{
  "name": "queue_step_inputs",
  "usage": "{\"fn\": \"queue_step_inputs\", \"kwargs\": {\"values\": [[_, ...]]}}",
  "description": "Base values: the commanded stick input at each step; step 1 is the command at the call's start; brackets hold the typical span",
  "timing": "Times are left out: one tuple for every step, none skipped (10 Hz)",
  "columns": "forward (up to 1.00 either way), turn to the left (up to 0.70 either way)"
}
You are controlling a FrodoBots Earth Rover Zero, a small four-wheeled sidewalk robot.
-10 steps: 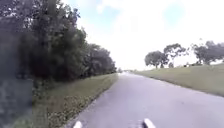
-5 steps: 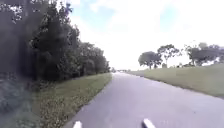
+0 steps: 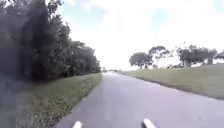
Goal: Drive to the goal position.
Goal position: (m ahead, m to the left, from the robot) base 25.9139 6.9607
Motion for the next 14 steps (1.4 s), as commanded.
{"fn": "queue_step_inputs", "kwargs": {"values": [[0.7,0.0],[0.7,-0.1],[0.7,-0.21],[0.7,-0.33],[0.7,0.0],[0.7,0.0],[0.7,0.0],[0.7,0.0],[0.7,0.0],[0.7,0.0],[0.7,0.0],[0.7,0.0],[0.7,0.0],[0.7,0.0]]}}
